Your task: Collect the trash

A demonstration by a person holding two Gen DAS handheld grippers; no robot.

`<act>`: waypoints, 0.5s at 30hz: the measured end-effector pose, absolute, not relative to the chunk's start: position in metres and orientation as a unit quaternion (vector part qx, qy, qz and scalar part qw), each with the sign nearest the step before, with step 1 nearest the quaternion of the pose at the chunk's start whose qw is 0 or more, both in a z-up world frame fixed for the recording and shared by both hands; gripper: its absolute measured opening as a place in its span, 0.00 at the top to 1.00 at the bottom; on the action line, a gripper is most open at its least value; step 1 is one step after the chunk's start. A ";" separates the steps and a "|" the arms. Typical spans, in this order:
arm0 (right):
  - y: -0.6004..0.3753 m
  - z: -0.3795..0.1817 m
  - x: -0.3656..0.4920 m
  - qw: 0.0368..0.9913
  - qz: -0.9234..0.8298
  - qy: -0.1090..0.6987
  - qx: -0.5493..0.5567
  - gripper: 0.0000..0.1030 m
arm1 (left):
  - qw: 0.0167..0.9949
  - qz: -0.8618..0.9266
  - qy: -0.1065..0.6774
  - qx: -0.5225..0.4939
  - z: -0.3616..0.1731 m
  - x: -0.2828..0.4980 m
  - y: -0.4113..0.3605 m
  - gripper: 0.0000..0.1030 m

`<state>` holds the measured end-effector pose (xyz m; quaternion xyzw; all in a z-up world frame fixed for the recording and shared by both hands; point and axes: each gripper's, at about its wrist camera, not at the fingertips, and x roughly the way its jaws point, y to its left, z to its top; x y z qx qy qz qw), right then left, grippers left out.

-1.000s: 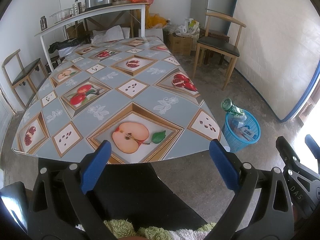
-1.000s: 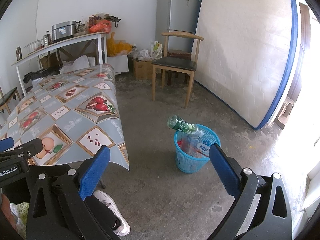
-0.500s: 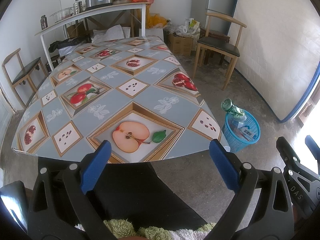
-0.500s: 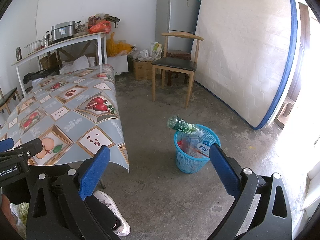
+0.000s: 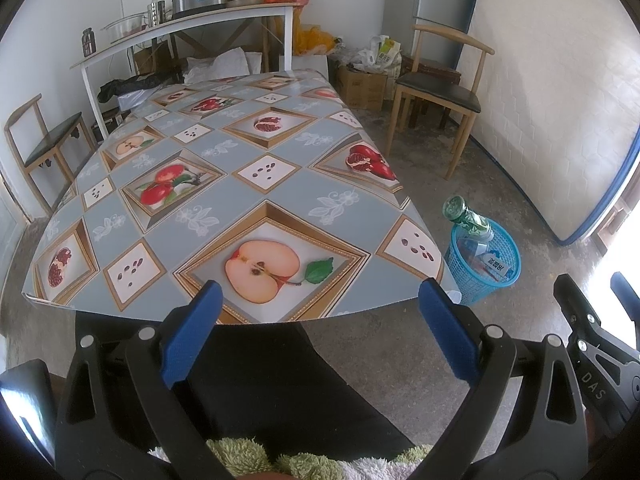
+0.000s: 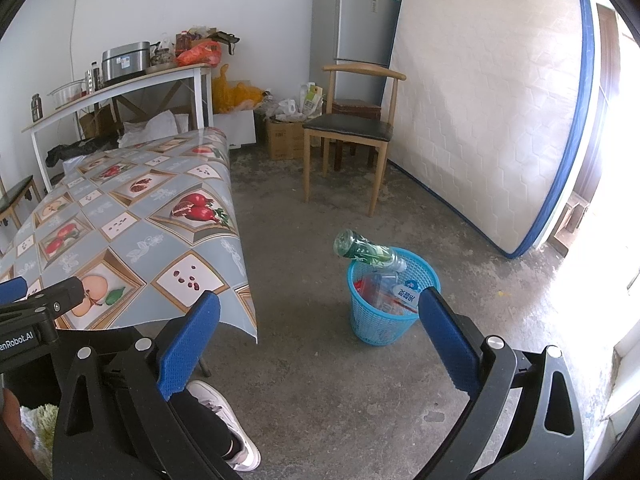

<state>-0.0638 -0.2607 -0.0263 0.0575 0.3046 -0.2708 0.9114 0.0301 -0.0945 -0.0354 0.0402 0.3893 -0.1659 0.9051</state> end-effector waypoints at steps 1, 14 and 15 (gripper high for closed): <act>-0.261 -0.025 -0.063 0.911 -0.271 0.304 0.058 0.06 | 0.905 -0.166 0.389 0.040 -0.035 0.030 -0.094 0.08; -0.261 -0.025 -0.063 0.912 -0.271 0.304 0.057 0.06 | 0.905 -0.165 0.390 0.039 -0.035 0.030 -0.094 0.08; -0.262 -0.025 -0.063 0.912 -0.271 0.304 0.058 0.06 | 0.905 -0.165 0.390 0.039 -0.035 0.030 -0.094 0.08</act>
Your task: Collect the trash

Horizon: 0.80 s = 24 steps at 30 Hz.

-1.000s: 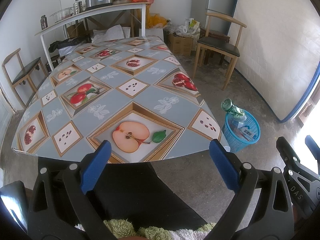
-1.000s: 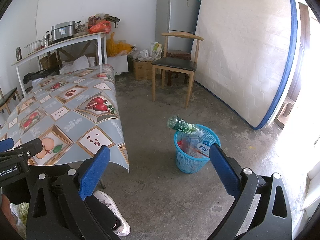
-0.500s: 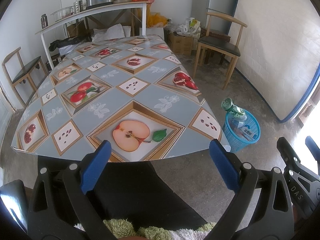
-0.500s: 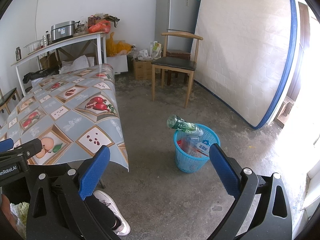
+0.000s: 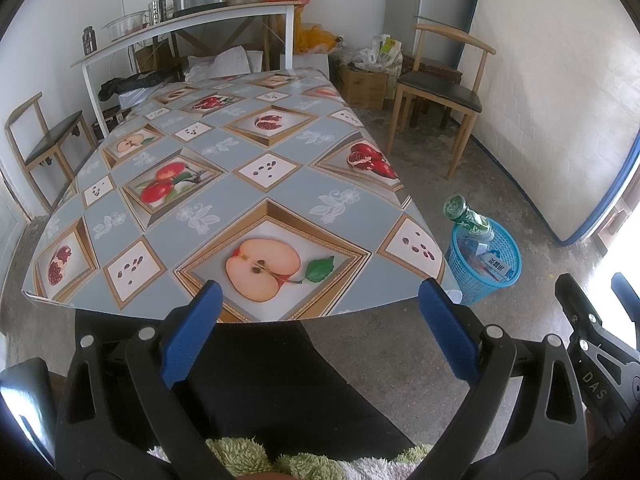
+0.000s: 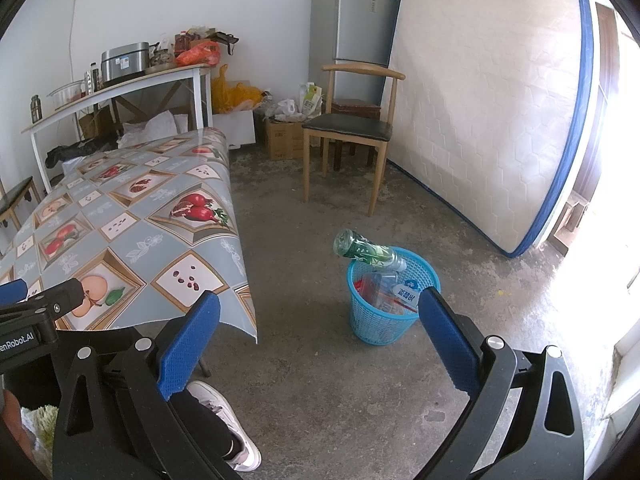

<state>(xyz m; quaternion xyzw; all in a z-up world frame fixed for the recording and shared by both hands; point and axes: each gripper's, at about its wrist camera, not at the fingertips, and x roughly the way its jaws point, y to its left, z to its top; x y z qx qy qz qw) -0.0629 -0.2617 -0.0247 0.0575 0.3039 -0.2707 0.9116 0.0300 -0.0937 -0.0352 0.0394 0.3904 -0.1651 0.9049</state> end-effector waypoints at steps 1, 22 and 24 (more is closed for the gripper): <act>-0.261 -0.025 -0.063 0.911 -0.271 0.304 0.058 0.06 | 0.905 -0.165 0.390 0.039 -0.035 0.030 -0.093 0.08; -0.261 -0.021 -0.062 0.913 -0.271 0.300 0.057 0.06 | 0.905 -0.166 0.390 0.039 -0.034 0.031 -0.092 0.08; -0.259 -0.022 -0.062 0.913 -0.272 0.299 0.057 0.06 | 0.905 -0.165 0.390 0.038 -0.034 0.031 -0.092 0.08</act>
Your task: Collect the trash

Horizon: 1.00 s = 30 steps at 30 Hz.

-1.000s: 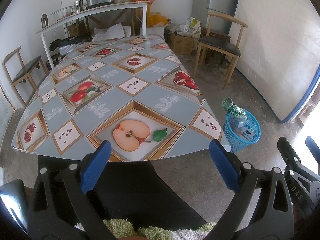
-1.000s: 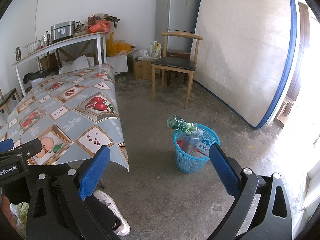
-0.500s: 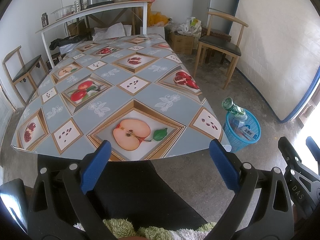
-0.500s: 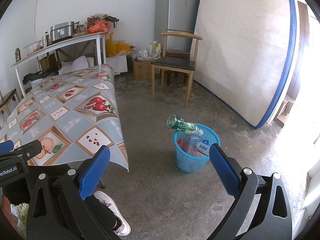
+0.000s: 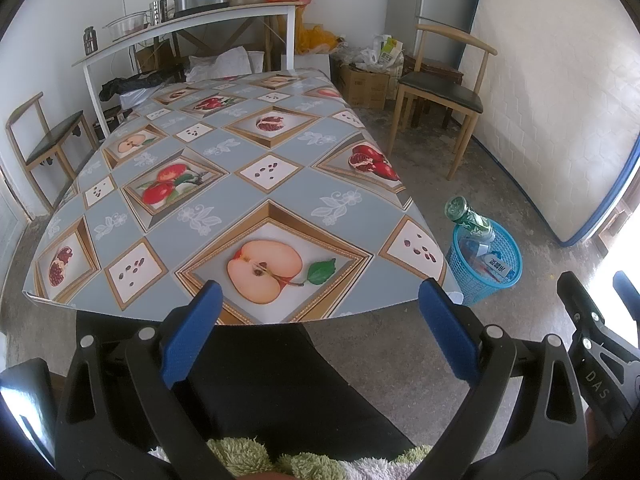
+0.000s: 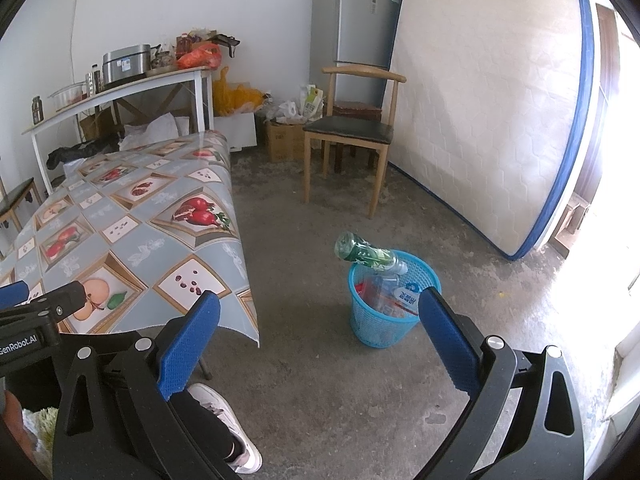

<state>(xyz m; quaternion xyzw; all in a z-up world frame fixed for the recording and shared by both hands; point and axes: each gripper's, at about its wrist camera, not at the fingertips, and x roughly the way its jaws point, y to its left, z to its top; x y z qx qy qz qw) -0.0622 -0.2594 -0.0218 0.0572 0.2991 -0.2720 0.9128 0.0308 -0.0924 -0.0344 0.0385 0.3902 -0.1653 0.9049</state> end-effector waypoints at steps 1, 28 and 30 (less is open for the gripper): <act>-0.260 -0.022 -0.062 0.913 -0.272 0.299 0.058 0.06 | 0.905 -0.165 0.390 0.038 -0.034 0.031 -0.092 0.08; -0.256 -0.022 -0.061 0.913 -0.273 0.299 0.058 0.06 | 0.905 -0.165 0.391 0.038 -0.034 0.031 -0.091 0.08; -0.256 -0.022 -0.060 0.912 -0.272 0.300 0.057 0.06 | 0.904 -0.166 0.391 0.037 -0.034 0.031 -0.091 0.08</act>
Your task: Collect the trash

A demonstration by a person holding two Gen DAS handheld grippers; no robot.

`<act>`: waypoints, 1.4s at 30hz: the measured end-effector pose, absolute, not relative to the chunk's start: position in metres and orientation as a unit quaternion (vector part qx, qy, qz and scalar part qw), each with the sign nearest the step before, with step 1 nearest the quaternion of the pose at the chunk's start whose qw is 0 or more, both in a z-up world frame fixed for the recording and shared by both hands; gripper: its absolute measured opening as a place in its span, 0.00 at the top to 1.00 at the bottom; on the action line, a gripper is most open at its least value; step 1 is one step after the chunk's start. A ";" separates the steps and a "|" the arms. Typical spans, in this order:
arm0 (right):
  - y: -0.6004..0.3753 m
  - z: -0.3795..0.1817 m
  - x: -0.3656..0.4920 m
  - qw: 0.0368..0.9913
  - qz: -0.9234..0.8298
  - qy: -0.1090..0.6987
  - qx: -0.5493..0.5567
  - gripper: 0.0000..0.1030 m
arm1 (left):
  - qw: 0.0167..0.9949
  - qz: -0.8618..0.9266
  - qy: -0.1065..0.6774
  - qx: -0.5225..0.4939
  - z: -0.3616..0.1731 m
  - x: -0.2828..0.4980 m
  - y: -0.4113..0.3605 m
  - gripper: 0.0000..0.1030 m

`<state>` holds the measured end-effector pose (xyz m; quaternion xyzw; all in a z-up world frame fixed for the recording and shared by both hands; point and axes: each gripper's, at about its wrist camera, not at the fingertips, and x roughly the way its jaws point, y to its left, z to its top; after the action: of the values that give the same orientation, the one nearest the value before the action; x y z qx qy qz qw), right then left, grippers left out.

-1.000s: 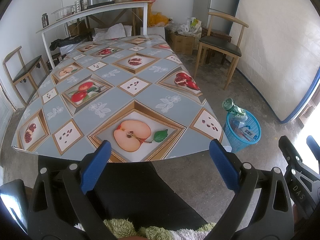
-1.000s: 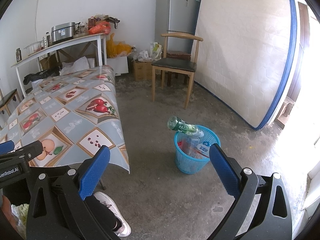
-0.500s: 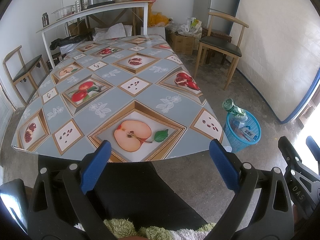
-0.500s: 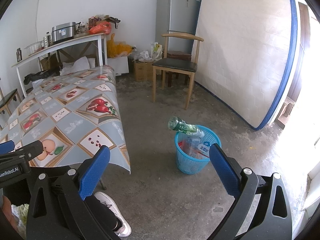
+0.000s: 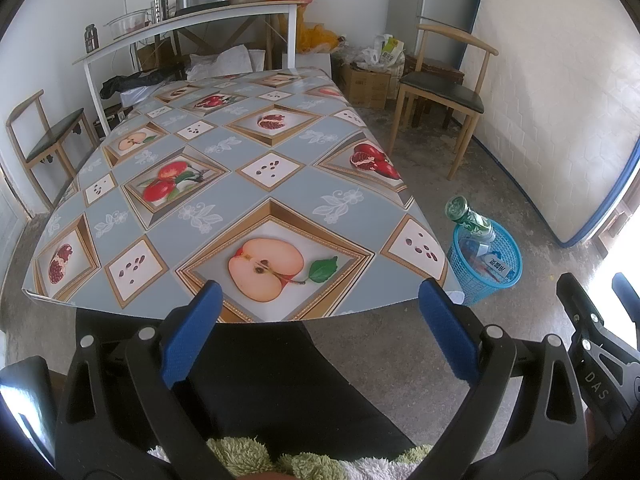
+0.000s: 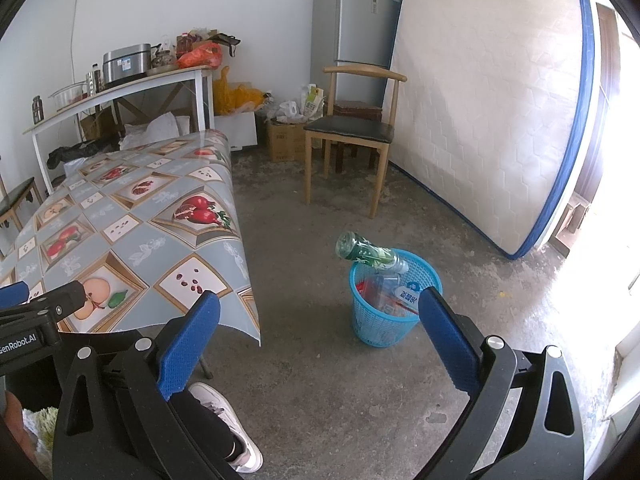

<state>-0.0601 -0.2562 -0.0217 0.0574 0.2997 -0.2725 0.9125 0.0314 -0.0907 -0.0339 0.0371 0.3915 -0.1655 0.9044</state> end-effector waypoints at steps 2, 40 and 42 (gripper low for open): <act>-0.256 -0.022 -0.061 0.912 -0.273 0.299 0.058 0.06 | 0.904 -0.165 0.391 0.037 -0.034 0.031 -0.091 0.08; -0.251 -0.026 -0.059 0.913 -0.273 0.297 0.057 0.06 | 0.904 -0.166 0.392 0.035 -0.032 0.032 -0.087 0.08; -0.250 -0.026 -0.059 0.913 -0.273 0.296 0.057 0.06 | 0.904 -0.166 0.393 0.035 -0.032 0.032 -0.086 0.08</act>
<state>-0.0589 -0.2499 -0.0262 0.0572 0.2960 -0.2733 0.9134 0.0318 -0.0865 -0.0324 0.0350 0.3925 -0.1661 0.9039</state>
